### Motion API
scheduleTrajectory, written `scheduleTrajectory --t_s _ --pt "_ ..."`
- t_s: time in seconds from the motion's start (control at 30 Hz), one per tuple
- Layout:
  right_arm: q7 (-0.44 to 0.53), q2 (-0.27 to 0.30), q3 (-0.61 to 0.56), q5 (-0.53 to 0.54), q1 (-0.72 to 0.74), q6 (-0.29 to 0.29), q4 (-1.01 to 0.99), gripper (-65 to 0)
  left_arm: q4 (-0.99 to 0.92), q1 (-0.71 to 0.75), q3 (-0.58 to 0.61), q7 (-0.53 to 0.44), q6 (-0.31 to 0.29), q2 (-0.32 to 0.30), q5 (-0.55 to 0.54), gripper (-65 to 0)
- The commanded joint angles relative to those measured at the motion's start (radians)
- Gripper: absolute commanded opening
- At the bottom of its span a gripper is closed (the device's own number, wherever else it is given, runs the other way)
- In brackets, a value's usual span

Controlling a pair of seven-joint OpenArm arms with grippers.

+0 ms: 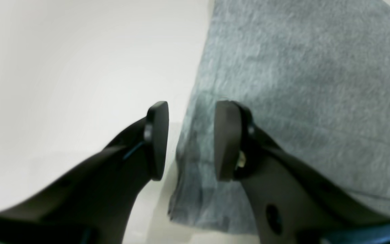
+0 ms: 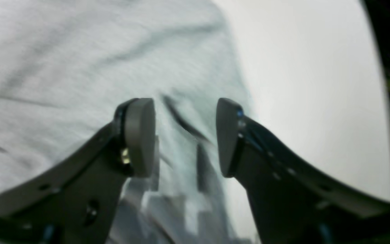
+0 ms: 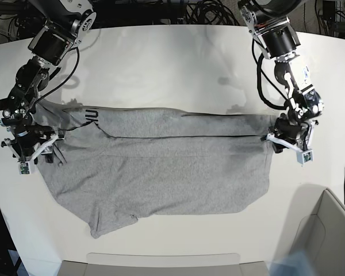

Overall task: Fold the T-shirt properly
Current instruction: 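Lay the shoulder edge down over the shirt body with both grippers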

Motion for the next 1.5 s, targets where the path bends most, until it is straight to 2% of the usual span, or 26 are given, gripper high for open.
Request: scheduleTrajectory --t_s 0.0,0.03,0.13,0.27,0.47,0.6,0.77,1.03,1.27,1.47 --pt "-0.013 0.014 0.033 0.014 0.008 0.003 0.042 -39.2 0.028 -0.005 0.000 -0.014 -0.004 -0.008 -0.008 -41.8" --pt "-0.040 0.014 0.059 0.014 -0.009 0.014 0.059 -39.8 0.036 0.012 0.000 -0.014 -0.005 -0.008 -0.008 -41.8" --pt "-0.073 0.017 0.121 0.014 -0.047 0.110 0.063 -40.3 0.064 0.061 0.000 -0.016 -0.008 -0.007 -0.010 -41.8" --pt "-0.074 0.014 0.193 0.013 -0.090 0.110 0.053 -40.3 0.099 0.099 0.000 -0.016 -0.008 -0.005 -0.013 -41.8" --pt "-0.071 0.025 0.216 0.013 -0.107 0.110 -0.026 -40.3 0.114 0.121 0.000 -0.016 -0.010 -0.005 -0.013 -41.8" --pt "-0.065 0.053 0.214 0.013 -0.099 0.110 -0.127 -40.3 0.114 0.141 0.000 -0.016 -0.010 -0.005 -0.014 -41.8" --pt "0.046 0.068 0.214 0.005 -0.098 0.110 -0.257 -40.3 0.114 0.142 -0.001 -0.016 -0.010 -0.005 -0.014 -41.8" --pt "0.056 0.069 0.214 0.003 -0.107 0.110 -0.343 -40.3 0.170 0.178 -0.001 -0.013 -0.011 -0.004 -0.017 -41.5" --pt "0.059 0.076 0.208 0.003 -0.131 0.110 -0.339 -40.3 0.176 0.156 -0.011 0.112 -0.013 -0.004 -0.019 -34.8" --pt "0.055 0.085 0.207 0.003 -0.133 0.110 -0.343 -40.3 0.137 0.136 -0.006 0.125 -0.013 -0.004 -0.042 -34.6"
